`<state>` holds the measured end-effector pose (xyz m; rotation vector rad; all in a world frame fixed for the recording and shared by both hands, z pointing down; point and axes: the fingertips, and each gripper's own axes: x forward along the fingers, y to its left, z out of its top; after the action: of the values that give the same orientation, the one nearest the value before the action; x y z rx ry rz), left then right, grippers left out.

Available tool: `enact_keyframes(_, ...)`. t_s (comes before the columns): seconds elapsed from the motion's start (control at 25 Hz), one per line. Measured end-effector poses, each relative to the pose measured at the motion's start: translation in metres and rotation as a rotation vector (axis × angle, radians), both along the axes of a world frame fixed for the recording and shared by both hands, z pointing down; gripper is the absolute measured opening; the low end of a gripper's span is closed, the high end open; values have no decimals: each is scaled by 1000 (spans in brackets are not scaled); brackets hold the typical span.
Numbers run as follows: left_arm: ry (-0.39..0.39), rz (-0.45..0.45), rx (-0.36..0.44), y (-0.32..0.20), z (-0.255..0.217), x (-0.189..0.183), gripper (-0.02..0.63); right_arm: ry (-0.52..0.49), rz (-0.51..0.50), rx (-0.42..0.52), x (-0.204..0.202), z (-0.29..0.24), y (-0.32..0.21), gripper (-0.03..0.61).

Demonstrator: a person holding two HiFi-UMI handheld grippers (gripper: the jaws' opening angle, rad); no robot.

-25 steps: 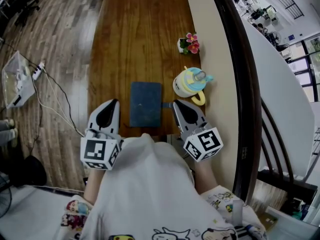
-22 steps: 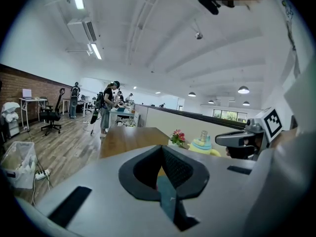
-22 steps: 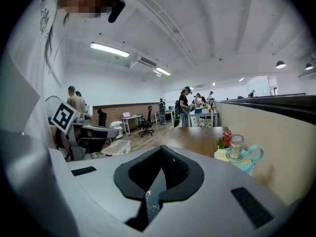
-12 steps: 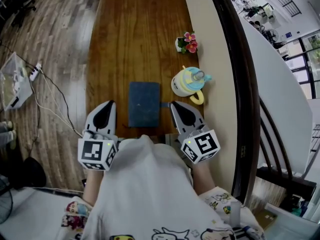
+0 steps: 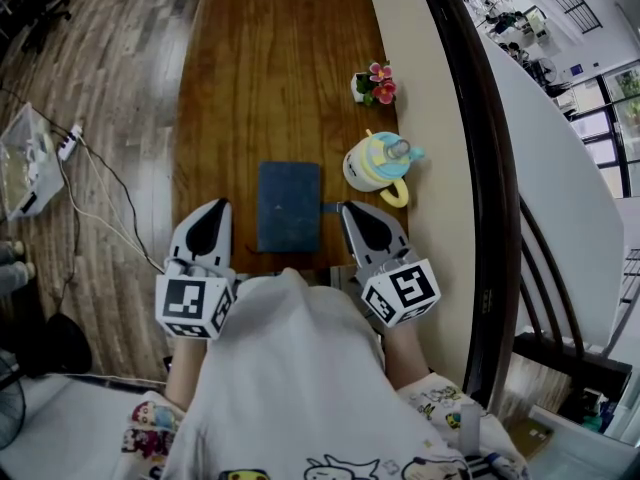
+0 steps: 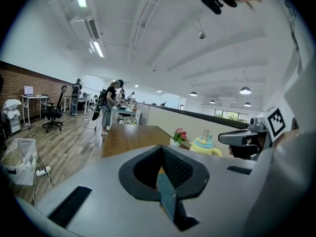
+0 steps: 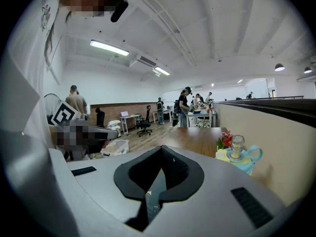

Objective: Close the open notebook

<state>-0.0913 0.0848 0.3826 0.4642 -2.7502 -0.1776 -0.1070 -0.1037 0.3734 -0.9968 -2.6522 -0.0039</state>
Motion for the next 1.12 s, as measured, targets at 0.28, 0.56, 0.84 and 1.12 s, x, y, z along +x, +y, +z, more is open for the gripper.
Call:
enact_keyframes(0.28, 3, 3, -5, 0, 0, 1, 3, -1, 3, -13, 0, -1, -2, -2)
enact_keyframes(0.56, 9, -2, -13, 0, 4, 0, 3, 17, 0, -12, -1, 3, -3, -2)
enact_keyframes(0.84, 28, -4, -35, 4, 12, 0, 3, 21, 5, -4, -1, 4, -6, -2)
enact_keyframes(1.12, 28, 1, -54, 8, 15, 1, 3, 25, 12, 2, 0, 7, -9, -2)
